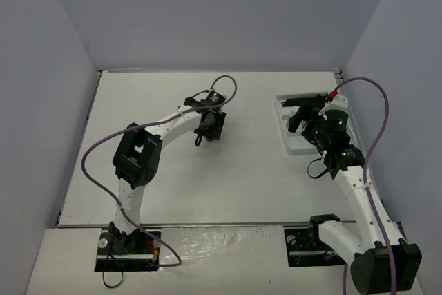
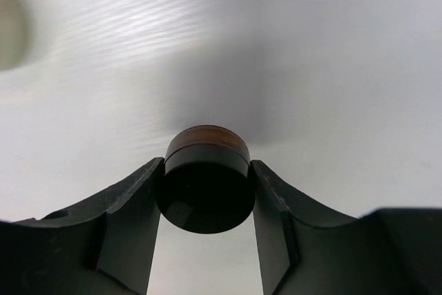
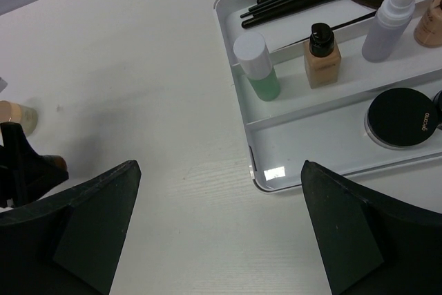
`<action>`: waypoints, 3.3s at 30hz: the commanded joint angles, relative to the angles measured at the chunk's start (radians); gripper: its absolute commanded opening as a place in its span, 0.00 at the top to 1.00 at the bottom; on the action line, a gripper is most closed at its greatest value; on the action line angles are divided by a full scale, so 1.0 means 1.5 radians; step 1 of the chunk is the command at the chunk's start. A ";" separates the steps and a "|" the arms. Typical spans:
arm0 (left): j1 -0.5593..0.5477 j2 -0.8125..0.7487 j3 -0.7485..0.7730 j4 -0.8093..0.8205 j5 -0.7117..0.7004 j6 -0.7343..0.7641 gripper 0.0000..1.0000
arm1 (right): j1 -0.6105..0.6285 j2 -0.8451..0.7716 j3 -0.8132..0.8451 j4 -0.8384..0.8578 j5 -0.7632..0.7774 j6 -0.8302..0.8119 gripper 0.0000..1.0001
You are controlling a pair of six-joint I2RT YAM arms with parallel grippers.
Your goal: Organize the makeup
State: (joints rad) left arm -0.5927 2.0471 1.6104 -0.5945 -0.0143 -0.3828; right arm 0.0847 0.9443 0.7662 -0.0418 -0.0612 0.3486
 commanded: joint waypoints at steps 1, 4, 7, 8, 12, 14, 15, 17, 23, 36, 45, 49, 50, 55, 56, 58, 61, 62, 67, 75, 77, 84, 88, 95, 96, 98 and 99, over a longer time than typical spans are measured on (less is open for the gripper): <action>-0.094 0.008 0.089 -0.008 0.025 -0.005 0.90 | 0.017 -0.012 0.009 0.034 -0.006 -0.023 0.00; -0.143 0.033 0.113 -0.010 0.023 0.005 0.90 | 0.024 -0.016 0.009 0.035 -0.007 -0.029 0.00; -0.169 0.059 0.131 -0.011 0.035 0.010 0.90 | 0.031 -0.018 0.010 0.034 -0.007 -0.035 0.00; -0.176 0.065 0.133 -0.012 0.034 0.012 0.90 | 0.031 -0.019 0.010 0.034 -0.006 -0.037 0.00; -0.203 0.074 0.128 -0.004 0.033 0.017 0.85 | 0.041 -0.023 0.009 0.034 -0.003 -0.044 0.00; -0.207 0.075 0.120 0.002 0.028 0.014 0.79 | 0.045 -0.024 0.007 0.034 0.000 -0.047 0.00; -0.208 0.075 0.114 0.004 0.027 0.011 0.76 | 0.046 -0.024 0.006 0.034 0.000 -0.047 0.00; -0.209 0.069 0.103 0.007 0.024 0.006 0.61 | 0.049 -0.022 0.006 0.034 0.000 -0.049 0.00; -0.209 0.034 0.079 0.018 0.008 -0.002 0.17 | 0.057 -0.019 0.014 0.032 -0.001 -0.061 0.00; -0.126 -0.209 -0.074 0.078 -0.102 -0.046 0.05 | 0.128 0.016 0.048 0.030 -0.047 -0.123 0.00; 0.056 -0.513 -0.290 0.074 -0.162 -0.024 0.03 | 0.291 0.173 0.074 0.030 0.015 -0.140 0.00; 0.151 -0.636 -0.356 0.044 -0.174 -0.003 0.03 | 0.351 0.269 0.084 0.030 0.025 -0.130 0.01; 0.174 -0.665 -0.368 0.034 -0.175 0.001 0.03 | 0.364 0.292 0.087 0.031 0.028 -0.125 0.02; 0.262 -0.751 -0.418 0.014 -0.186 0.032 0.03 | 0.408 0.384 0.093 0.060 0.042 -0.100 0.05; 0.272 -0.767 -0.427 0.018 -0.188 0.036 0.03 | 0.411 0.395 0.094 0.062 0.052 -0.096 0.06; 0.280 -0.797 -0.449 0.033 -0.191 0.043 0.03 | 0.414 0.414 0.096 0.065 0.082 -0.089 0.06; 0.282 -0.820 -0.478 0.058 -0.189 0.050 0.03 | 0.415 0.437 0.098 0.068 0.099 -0.087 0.09; 0.282 -0.824 -0.485 0.066 -0.187 0.051 0.03 | 0.415 0.442 0.099 0.069 0.101 -0.086 0.10; 0.282 -0.816 -0.504 0.095 -0.175 0.055 0.03 | 0.415 0.455 0.093 0.087 0.107 -0.077 0.14; 0.285 -0.790 -0.502 0.106 -0.146 0.060 0.03 | 0.415 0.467 0.102 0.098 0.121 -0.075 0.23; 0.285 -0.788 -0.502 0.107 -0.143 0.060 0.03 | 0.414 0.475 0.104 0.098 0.122 -0.074 0.28; 0.285 -0.788 -0.503 0.108 -0.141 0.062 0.03 | 0.414 0.482 0.103 0.100 0.133 -0.067 0.48; 0.285 -0.788 -0.503 0.110 -0.133 0.061 0.03 | 0.414 0.459 0.096 0.100 0.157 -0.062 0.76; 0.285 -0.788 -0.502 0.109 -0.130 0.060 0.03 | 0.350 0.341 0.081 0.064 0.198 -0.043 1.00; 0.285 -0.788 -0.502 0.109 -0.130 0.060 0.03 | 0.325 0.325 0.078 0.059 0.200 -0.039 1.00; 0.285 -0.788 -0.500 0.108 -0.131 0.061 0.03 | 0.279 0.282 0.074 0.048 0.202 -0.033 1.00; 0.285 -0.787 -0.499 0.107 -0.129 0.060 0.03 | 0.262 0.272 0.074 0.041 0.209 -0.032 1.00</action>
State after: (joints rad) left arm -0.1741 0.8639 0.8295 -0.4915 -0.2102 -0.2998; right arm 0.6173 1.5046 0.8753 0.0380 0.1665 0.2689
